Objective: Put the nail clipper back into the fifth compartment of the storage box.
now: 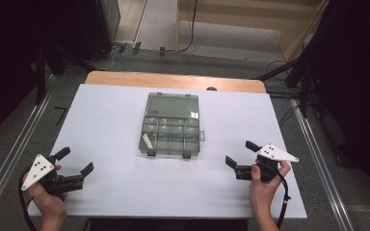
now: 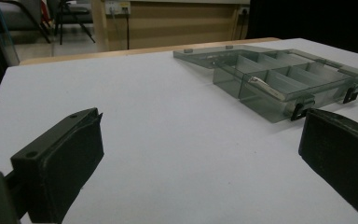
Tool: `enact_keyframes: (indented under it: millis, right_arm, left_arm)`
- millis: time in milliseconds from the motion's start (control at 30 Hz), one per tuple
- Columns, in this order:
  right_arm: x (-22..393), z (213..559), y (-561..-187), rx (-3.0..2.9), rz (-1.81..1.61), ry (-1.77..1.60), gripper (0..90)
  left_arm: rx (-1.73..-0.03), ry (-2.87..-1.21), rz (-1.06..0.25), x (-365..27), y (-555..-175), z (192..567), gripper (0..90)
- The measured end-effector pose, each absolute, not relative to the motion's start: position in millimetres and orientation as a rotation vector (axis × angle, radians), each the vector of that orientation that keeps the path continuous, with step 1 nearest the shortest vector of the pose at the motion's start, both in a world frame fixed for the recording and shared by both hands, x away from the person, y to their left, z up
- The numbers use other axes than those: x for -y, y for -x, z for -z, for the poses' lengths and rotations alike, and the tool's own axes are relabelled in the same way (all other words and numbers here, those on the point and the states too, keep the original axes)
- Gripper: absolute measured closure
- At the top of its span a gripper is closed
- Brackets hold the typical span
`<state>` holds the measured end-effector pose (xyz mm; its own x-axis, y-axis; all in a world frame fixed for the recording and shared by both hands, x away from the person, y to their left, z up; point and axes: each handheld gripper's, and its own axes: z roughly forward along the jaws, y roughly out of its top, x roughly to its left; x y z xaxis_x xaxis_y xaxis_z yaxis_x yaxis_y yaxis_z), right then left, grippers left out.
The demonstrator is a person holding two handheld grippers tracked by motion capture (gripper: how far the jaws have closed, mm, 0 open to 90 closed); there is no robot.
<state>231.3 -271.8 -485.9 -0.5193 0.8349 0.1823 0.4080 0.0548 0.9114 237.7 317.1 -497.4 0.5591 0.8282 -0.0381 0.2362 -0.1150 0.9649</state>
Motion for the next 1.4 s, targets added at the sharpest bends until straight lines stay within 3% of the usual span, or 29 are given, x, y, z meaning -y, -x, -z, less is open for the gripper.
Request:
enact_keyframes:
  millis: [1400]
  right_arm:
    - [350.2, 511.7, -182.6, -1.769, -1.416, -1.277, 0.0]
  left_arm:
    - [-0.911, -1.638, -0.639, -319.1, -237.0, 496.8, 0.0]
